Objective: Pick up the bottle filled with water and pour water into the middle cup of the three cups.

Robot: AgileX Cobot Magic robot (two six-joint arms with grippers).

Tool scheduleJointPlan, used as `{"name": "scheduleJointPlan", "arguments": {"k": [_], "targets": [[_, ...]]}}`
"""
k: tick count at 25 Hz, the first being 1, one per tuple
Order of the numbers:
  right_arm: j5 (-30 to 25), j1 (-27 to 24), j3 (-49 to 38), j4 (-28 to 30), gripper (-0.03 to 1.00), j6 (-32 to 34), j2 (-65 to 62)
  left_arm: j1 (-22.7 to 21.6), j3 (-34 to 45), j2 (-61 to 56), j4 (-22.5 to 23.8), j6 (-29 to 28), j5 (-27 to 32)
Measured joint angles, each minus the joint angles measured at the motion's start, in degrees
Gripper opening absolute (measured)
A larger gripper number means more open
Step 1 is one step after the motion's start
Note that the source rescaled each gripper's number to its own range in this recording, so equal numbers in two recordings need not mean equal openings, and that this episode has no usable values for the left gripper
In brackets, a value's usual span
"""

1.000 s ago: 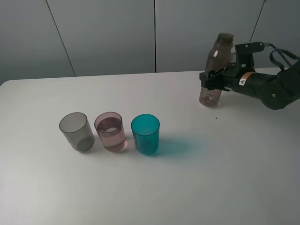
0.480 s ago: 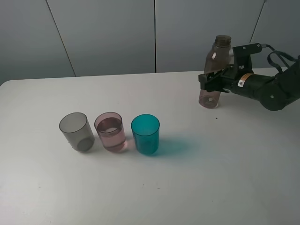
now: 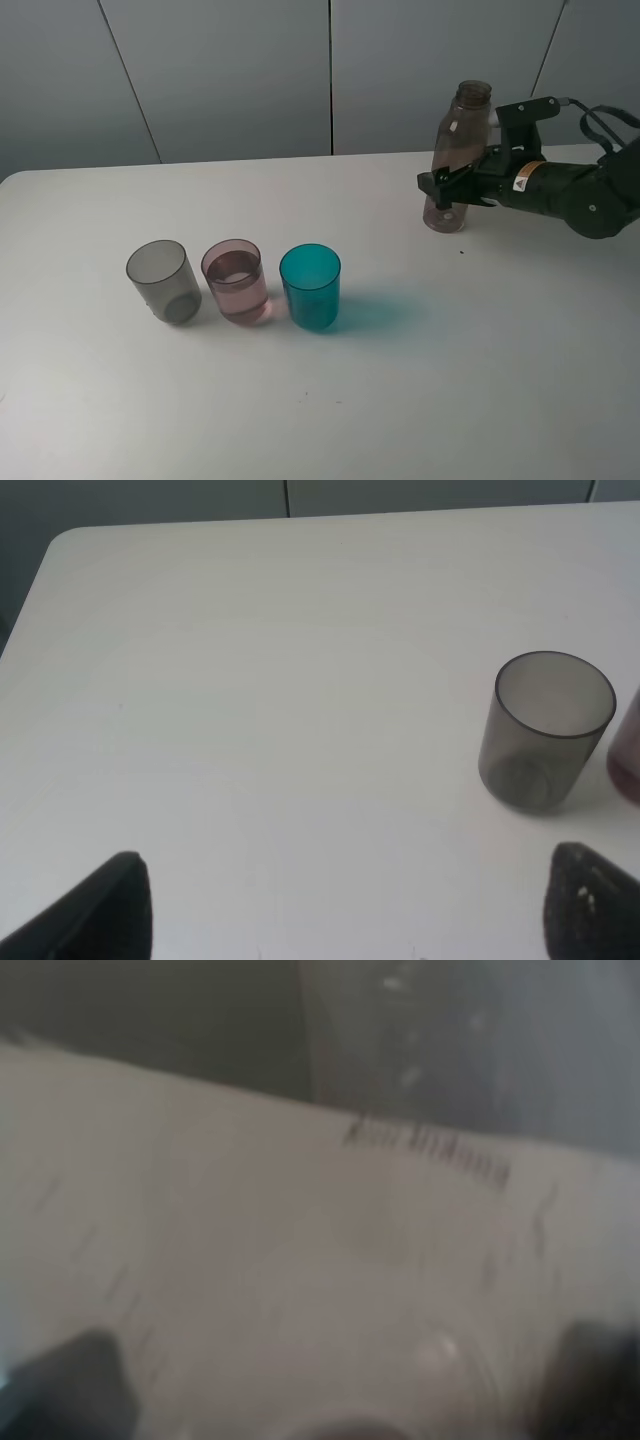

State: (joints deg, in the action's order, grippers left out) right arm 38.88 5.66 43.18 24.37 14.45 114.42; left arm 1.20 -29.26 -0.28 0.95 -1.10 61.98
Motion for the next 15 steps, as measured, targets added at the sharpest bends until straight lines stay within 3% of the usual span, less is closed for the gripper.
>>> {"name": "scheduleJointPlan", "arguments": {"k": [11,15], "targets": [[-0.6,0.0,-19.0,-4.5,0.99,-0.1,-19.9,0.0,0.0,0.0,0.0,0.0,0.0],[-5.0,0.0,-20.1,-4.5,1.00,0.0,-28.4,0.0,0.0,0.0,0.0,0.0,0.0]]}}
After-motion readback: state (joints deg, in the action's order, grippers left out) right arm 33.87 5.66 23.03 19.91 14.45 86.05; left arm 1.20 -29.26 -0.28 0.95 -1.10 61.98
